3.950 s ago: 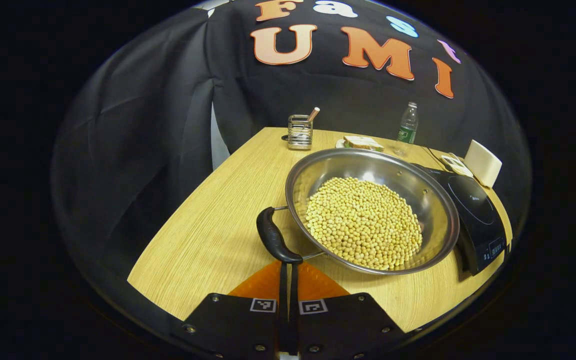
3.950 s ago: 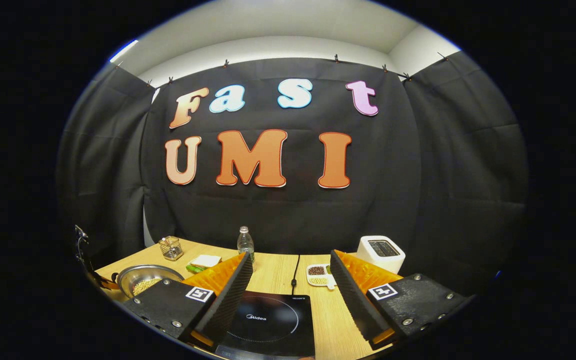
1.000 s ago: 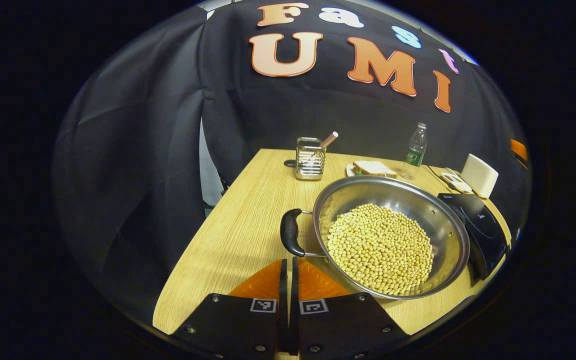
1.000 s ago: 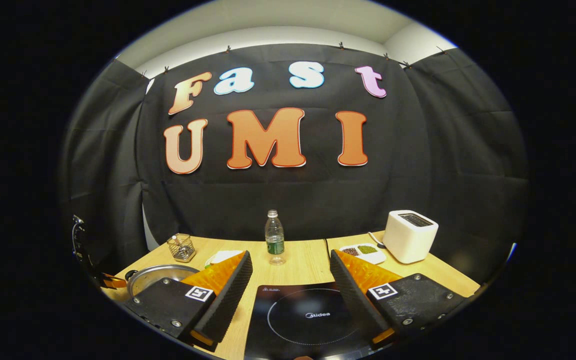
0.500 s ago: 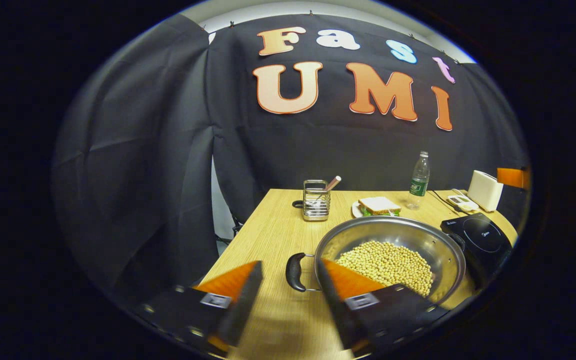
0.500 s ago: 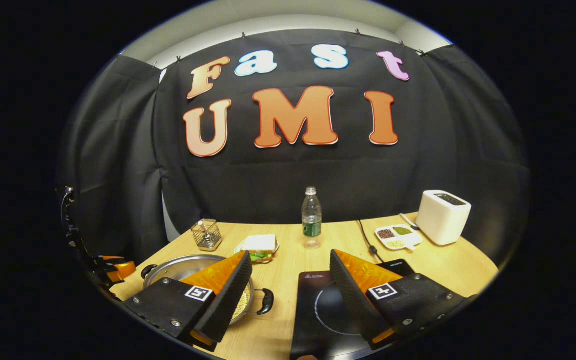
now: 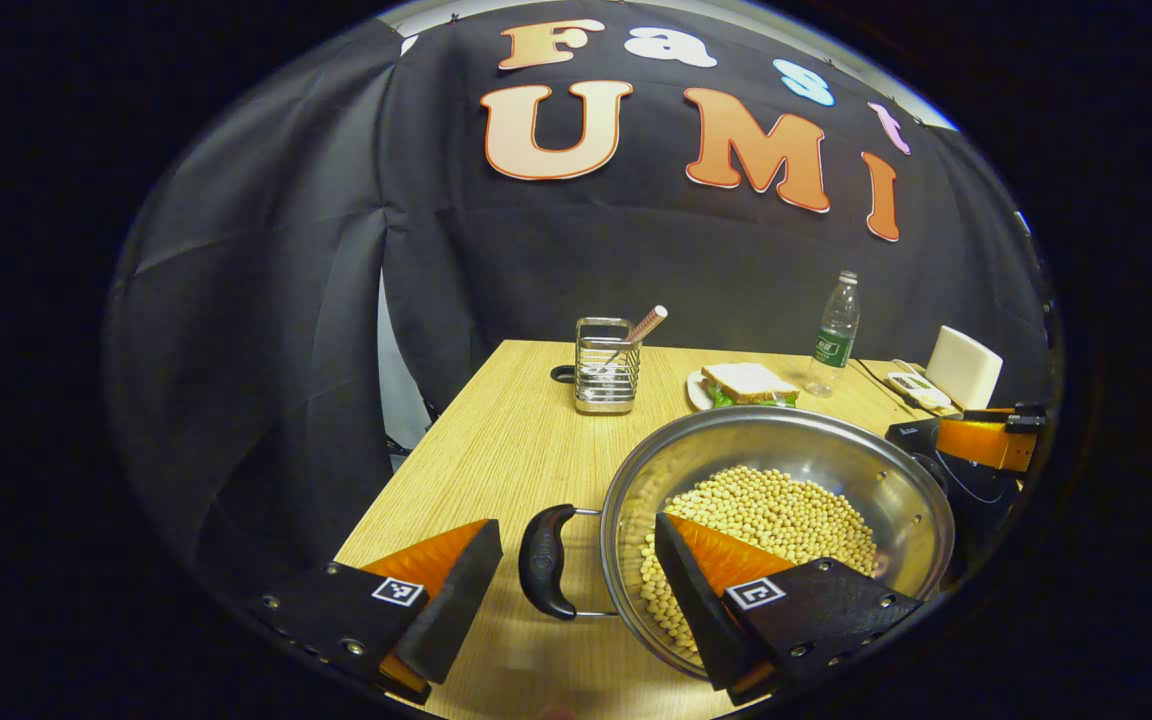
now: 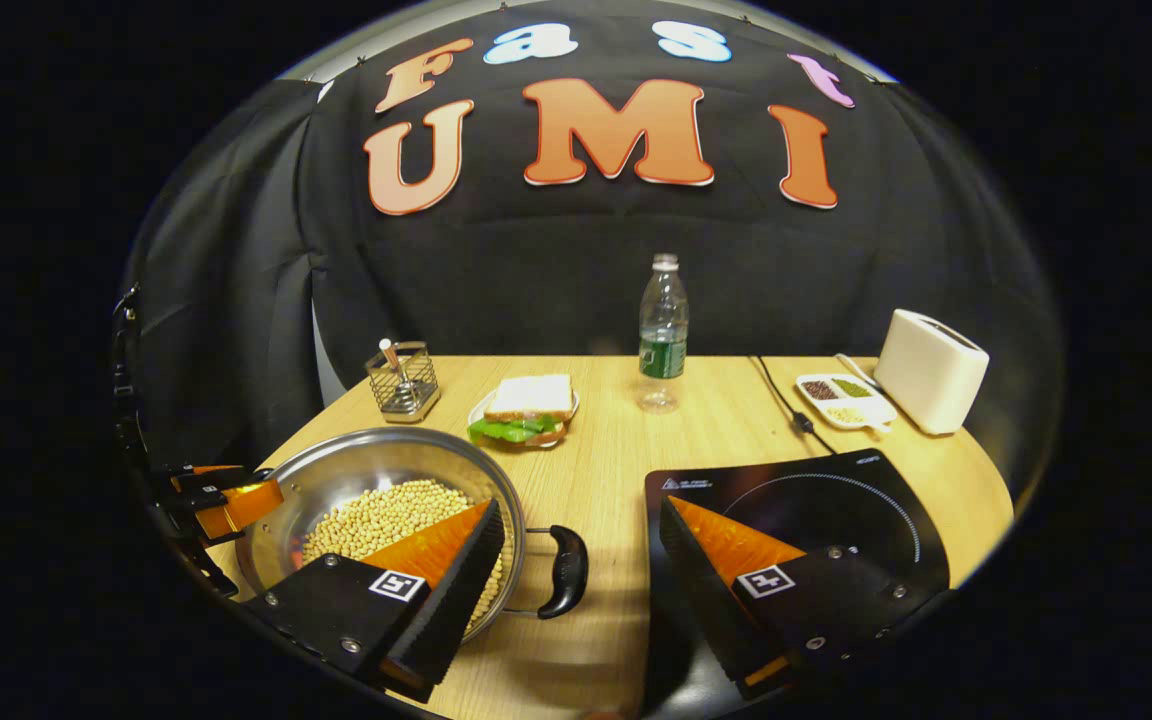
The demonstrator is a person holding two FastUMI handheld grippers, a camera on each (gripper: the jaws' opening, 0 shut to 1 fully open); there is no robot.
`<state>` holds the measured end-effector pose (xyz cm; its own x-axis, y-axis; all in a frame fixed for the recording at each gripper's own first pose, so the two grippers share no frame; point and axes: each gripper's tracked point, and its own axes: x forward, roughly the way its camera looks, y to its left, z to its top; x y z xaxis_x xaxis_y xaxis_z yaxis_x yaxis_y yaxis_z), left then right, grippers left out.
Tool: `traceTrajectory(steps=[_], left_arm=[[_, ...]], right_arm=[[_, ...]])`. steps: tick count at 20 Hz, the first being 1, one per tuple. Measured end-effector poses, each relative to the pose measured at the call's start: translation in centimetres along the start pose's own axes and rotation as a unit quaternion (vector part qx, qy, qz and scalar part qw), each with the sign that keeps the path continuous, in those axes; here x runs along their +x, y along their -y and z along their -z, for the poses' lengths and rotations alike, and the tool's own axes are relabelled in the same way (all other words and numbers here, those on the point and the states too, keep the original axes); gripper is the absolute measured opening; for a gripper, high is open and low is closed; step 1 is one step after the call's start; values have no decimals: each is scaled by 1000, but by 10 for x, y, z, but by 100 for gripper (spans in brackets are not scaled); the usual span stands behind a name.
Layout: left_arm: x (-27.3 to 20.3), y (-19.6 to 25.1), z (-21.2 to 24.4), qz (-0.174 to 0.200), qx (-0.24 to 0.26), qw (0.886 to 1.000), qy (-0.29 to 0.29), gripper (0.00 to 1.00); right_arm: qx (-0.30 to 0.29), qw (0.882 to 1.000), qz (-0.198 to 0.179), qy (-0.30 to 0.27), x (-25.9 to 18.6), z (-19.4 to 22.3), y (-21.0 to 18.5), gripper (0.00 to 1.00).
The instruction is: First push the handle of the pot to place it horizontally, then grasp the pot with both hands and set it on the induction cooktop.
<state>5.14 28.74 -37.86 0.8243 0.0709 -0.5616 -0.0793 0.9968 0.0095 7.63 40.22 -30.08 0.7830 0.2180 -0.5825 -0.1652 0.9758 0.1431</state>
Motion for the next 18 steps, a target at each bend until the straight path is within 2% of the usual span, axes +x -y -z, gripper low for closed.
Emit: traceTrajectory(steps=[3, 8, 10, 11, 12, 13, 16, 18], left_arm=[[11, -8, 4, -11, -1, 1000, -5, 93], [22, -9, 14, 2, -31, 999, -17, 93], [25, -8, 22, 10, -37, 999, -29, 92], [24, 0, 28, 24, -49, 998, -39, 96], [22, 3, 30, 20, -50, 997, -46, 75], [21, 0, 29, 15, -46, 998, -51, 64], [12, 5, 30, 5, -56, 996, -63, 56], [-6, 12, 21, 8, -63, 996, -54, 55]], right_arm=[[-1, 999, -5, -32, 14, 19, -8, 98], [-1, 998, -12, -65, 23, 37, -19, 96], [0, 997, -15, -81, 24, 46, -22, 93], [0, 996, -18, -87, 25, 49, -24, 88], [-5, 996, -9, -86, 24, 50, -19, 84], [-2, 997, -10, -81, 26, 49, -20, 74], [10, 996, -5, -88, 25, 47, -16, 63], [16, 996, -14, -82, 17, 37, -13, 53]])
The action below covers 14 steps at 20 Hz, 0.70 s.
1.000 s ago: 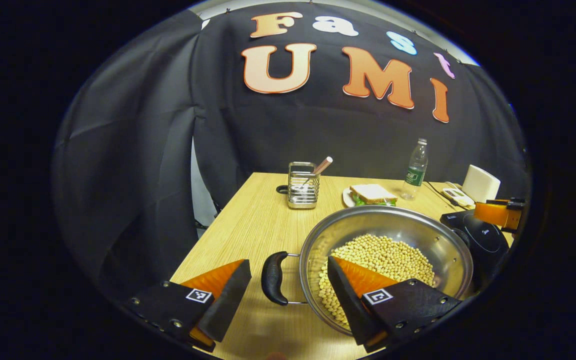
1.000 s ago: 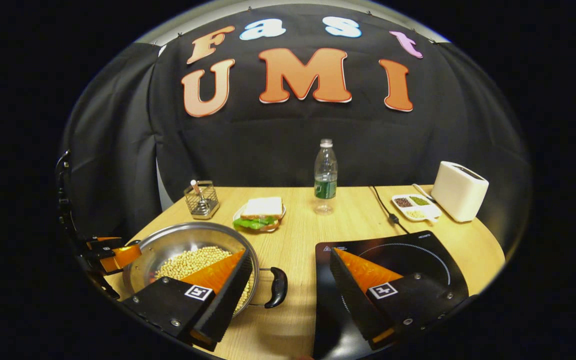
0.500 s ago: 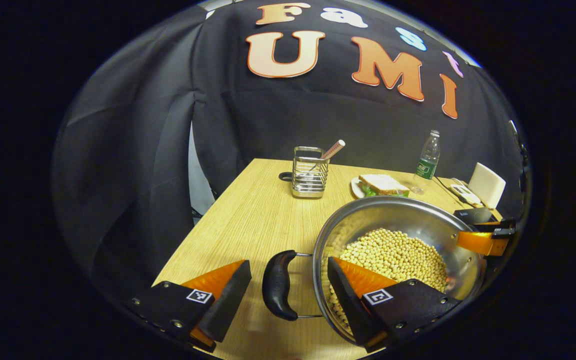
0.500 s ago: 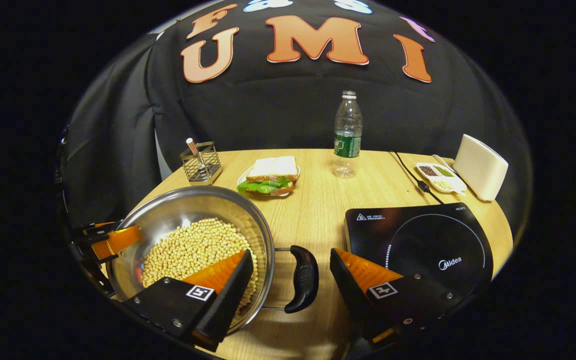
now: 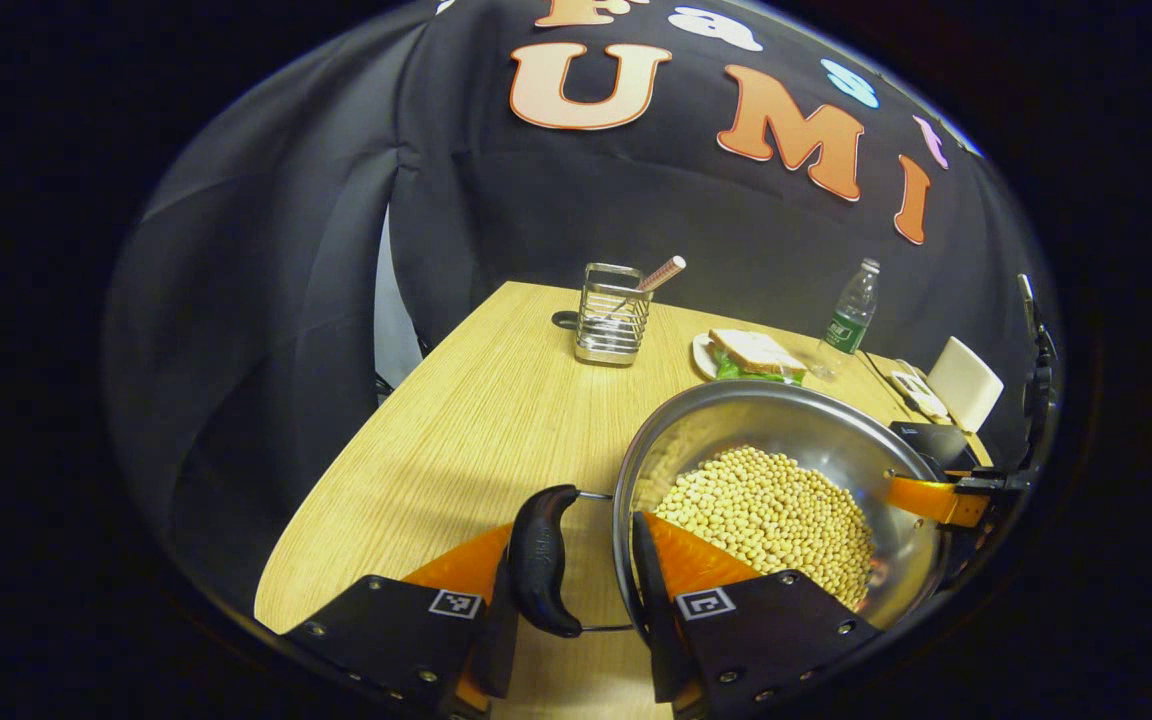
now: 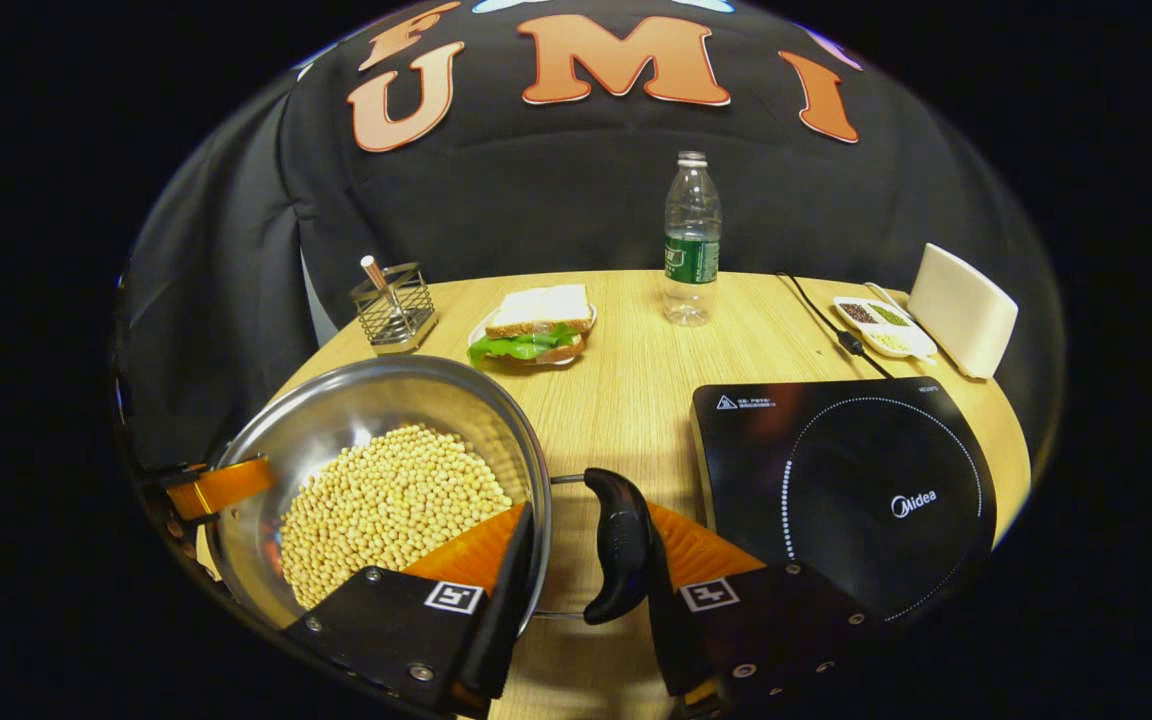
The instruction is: First push the handle of the pot to place it horizontally, then grasp the pot with both hands and set it on the induction cooktop.
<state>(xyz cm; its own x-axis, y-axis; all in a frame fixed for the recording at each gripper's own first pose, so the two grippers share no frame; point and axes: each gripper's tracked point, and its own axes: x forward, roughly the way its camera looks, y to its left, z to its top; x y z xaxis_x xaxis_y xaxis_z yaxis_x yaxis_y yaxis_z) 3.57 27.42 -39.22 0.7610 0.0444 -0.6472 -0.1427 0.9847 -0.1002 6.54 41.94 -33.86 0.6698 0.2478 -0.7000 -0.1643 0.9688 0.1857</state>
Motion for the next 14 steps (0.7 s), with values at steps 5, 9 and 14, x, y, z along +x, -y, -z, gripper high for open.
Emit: traceTrajectory(steps=[5, 9, 14], left_arm=[[-43, 29, -35, -3, 17, 999, 46, 54], [-63, 64, -43, 12, 13, 999, 51, 54], [-77, 108, -42, 33, 14, 998, 46, 55]], right_arm=[[10, 999, -12, 48, -43, -36, 19, 56], [12, 998, -6, 63, -71, -47, 47, 56], [19, 997, 4, 73, -97, -51, 90, 56]])
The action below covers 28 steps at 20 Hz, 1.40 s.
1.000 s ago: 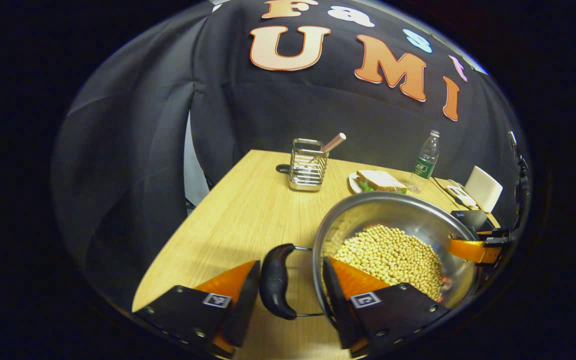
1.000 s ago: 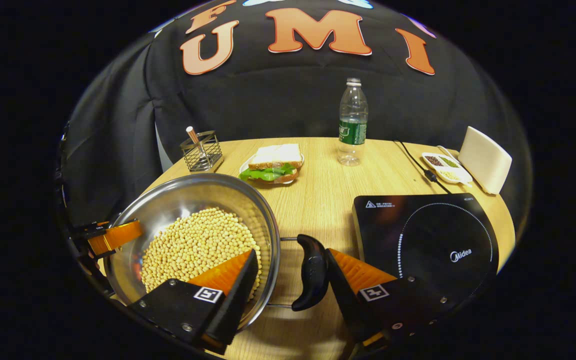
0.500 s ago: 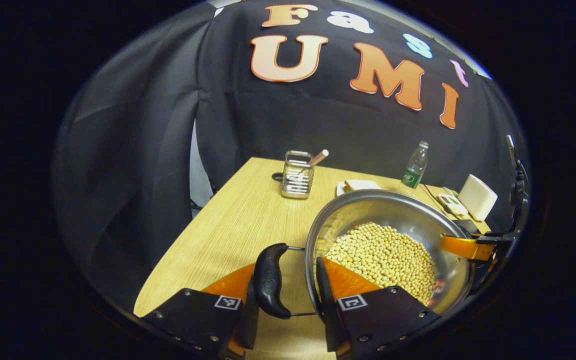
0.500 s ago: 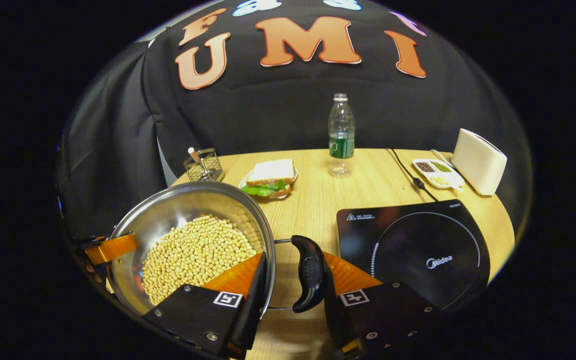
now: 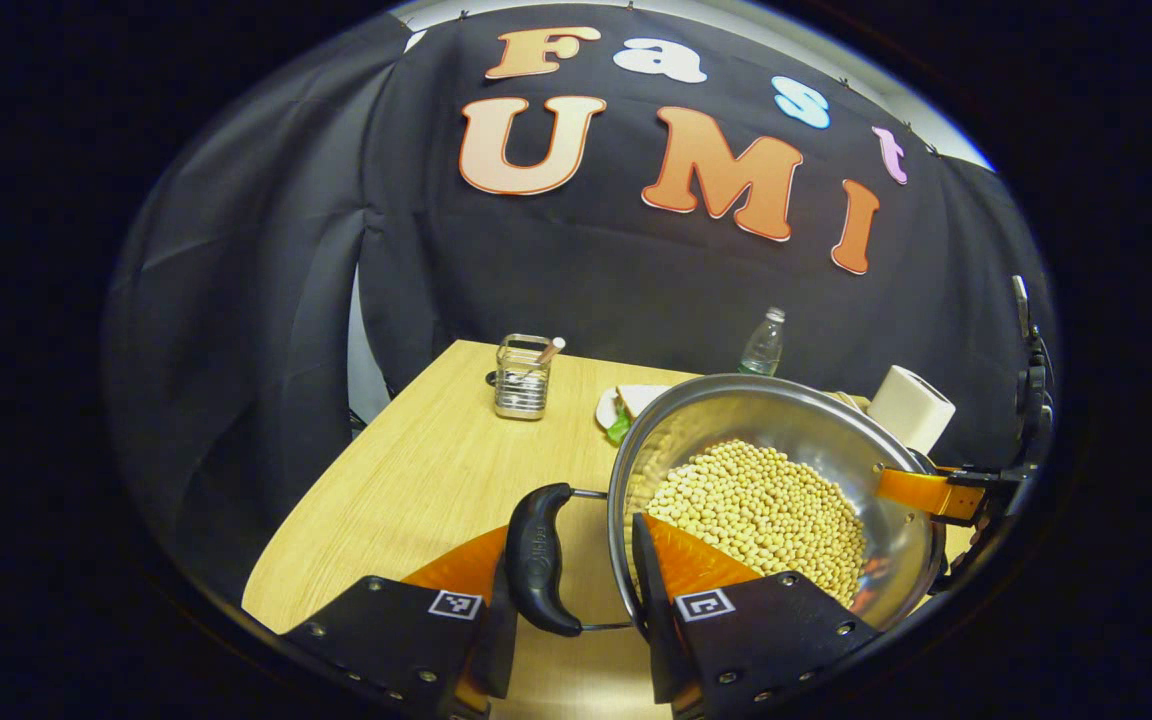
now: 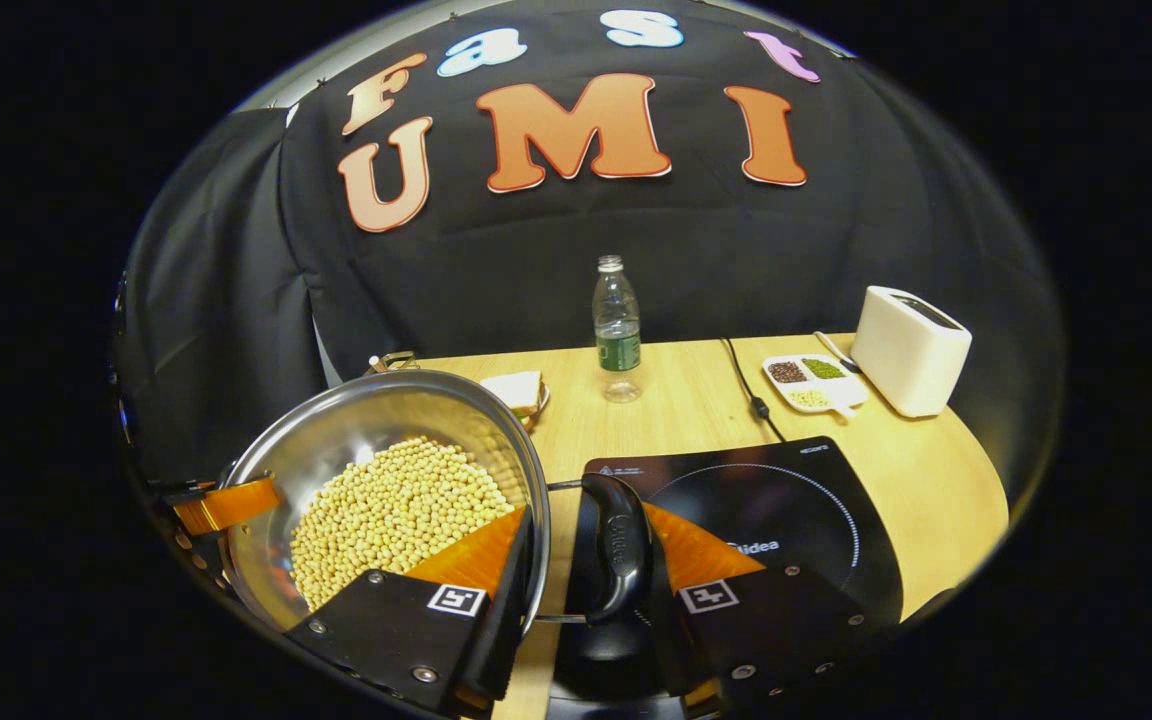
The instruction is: First push the handle of the pot to place it horizontally, then grasp the pot with both hands and set it on the induction cooktop.
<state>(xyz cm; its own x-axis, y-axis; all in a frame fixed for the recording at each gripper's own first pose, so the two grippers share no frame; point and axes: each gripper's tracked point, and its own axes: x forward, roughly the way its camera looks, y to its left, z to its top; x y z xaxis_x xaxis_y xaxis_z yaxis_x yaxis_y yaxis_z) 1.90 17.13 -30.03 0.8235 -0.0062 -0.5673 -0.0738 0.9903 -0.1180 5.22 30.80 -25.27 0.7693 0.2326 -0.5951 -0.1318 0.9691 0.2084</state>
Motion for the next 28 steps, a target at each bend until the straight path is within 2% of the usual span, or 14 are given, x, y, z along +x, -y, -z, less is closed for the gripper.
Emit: traceTrajectory(steps=[8, 9, 10, 11, 12, 15, 28], left_arm=[[-2, 75, -1, 30, 14, 999, -5, 57], [-1, 84, 1, 35, 15, 999, -9, 55], [1, 93, 3, 39, 15, 999, -14, 55], [2, 101, 5, 43, 17, 999, -18, 55], [4, 110, 8, 45, 21, 999, -22, 55], [9, 135, 13, 54, 28, 998, -31, 55], [43, 237, 55, 88, 38, 992, -79, 55]], right_arm=[[26, 999, 19, 2, -20, -2, 70, 56], [29, 999, 22, 2, -22, -2, 79, 51], [31, 999, 26, 2, -23, -2, 87, 56], [34, 999, 30, 3, -25, -2, 96, 51], [37, 999, 33, 2, -25, 0, 104, 56], [48, 998, 41, -7, -30, 3, 122, 56], [80, 993, 77, -39, -16, 35, 226, 56]])
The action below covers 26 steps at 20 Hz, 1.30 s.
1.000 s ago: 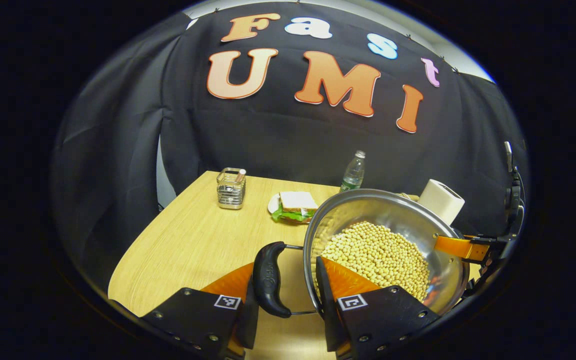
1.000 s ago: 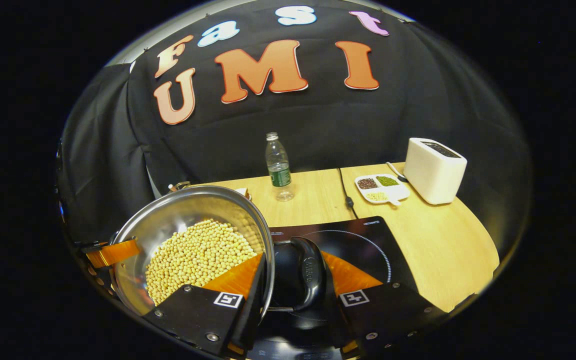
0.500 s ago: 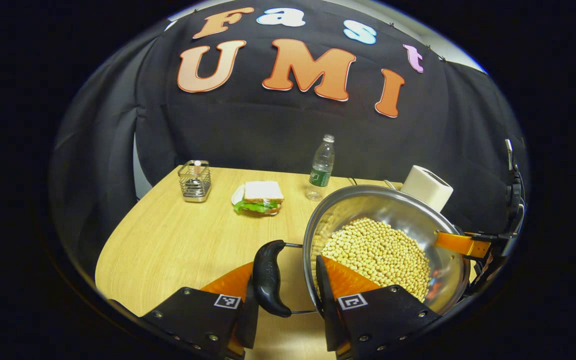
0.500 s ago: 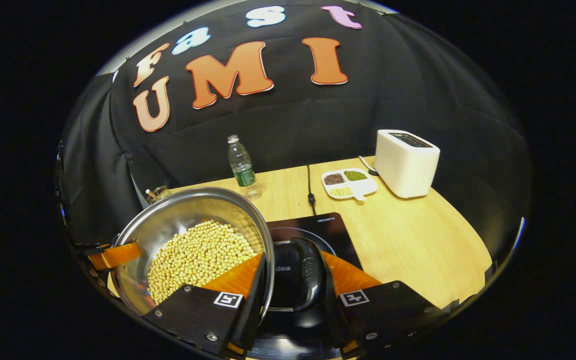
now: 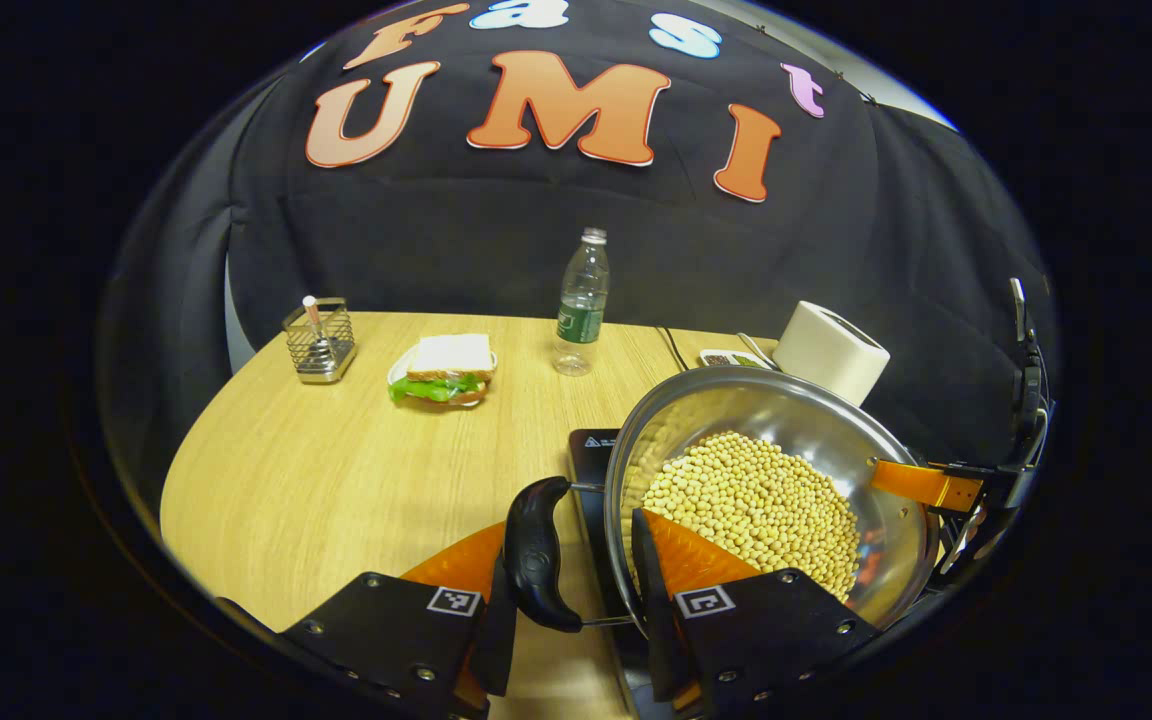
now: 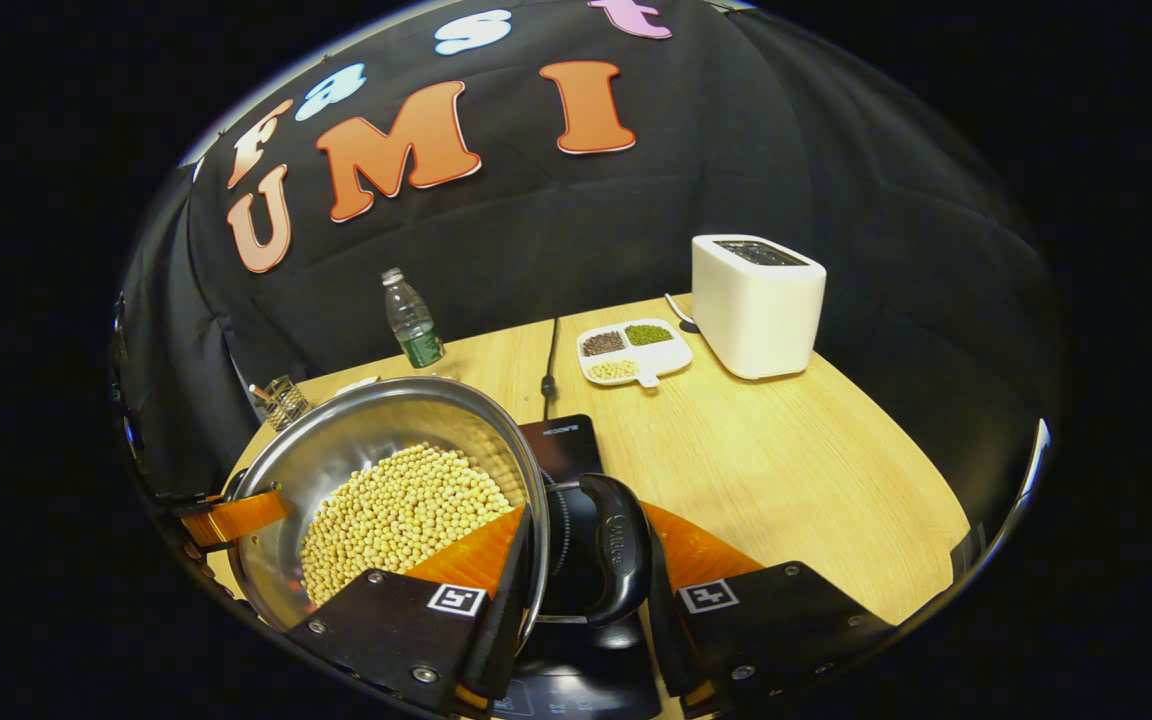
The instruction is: First push the handle of the pot to place it horizontally, then grasp the pot with both hands and set it on the induction cooktop.
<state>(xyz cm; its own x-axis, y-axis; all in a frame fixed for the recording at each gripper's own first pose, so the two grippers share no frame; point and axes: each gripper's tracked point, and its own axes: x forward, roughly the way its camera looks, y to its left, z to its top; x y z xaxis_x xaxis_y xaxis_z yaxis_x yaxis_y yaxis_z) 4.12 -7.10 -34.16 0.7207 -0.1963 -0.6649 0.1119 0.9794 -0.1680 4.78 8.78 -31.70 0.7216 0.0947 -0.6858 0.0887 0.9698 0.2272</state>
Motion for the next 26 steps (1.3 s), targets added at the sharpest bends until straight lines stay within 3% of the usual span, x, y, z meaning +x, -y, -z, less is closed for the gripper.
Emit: traceTrajectory(steps=[8, 12, 14, 17, 18, 20, 23, 24, 26], left_arm=[[23, 30, 11, 5, 0, 1000, -12, 56], [21, 30, 14, 9, -21, 1000, -19, 56], [10, 27, 5, 4, -47, 999, -13, 58], [-28, 14, -68, -25, -34, 995, 91, 53], [-44, 11, -91, -31, -33, 991, 123, 74], [-79, 7, -134, -47, -19, 982, 181, 85], [-129, -9, -189, -105, 39, 956, 270, 84], [-141, -5, -198, -98, 33, 955, 279, 77], [-166, 5, -211, -92, 30, 952, 290, 83]], right_arm=[[6, 1000, 11, -13, 11, 7, 33, 56], [15, 1000, -11, -11, 9, 4, 27, 54], [13, 1000, -8, 18, 2, -15, 30, 63], [-9, 997, 17, 71, -25, -53, 44, 90], [-5, 996, 13, 84, -34, -67, 44, 94], [-10, 993, 13, 119, -60, -93, 46, 95], [-26, 985, 9, 172, -104, -132, 45, 95], [-30, 982, 6, 186, -118, -143, 44, 94], [-36, 976, 1, 214, -144, -165, 37, 94]])
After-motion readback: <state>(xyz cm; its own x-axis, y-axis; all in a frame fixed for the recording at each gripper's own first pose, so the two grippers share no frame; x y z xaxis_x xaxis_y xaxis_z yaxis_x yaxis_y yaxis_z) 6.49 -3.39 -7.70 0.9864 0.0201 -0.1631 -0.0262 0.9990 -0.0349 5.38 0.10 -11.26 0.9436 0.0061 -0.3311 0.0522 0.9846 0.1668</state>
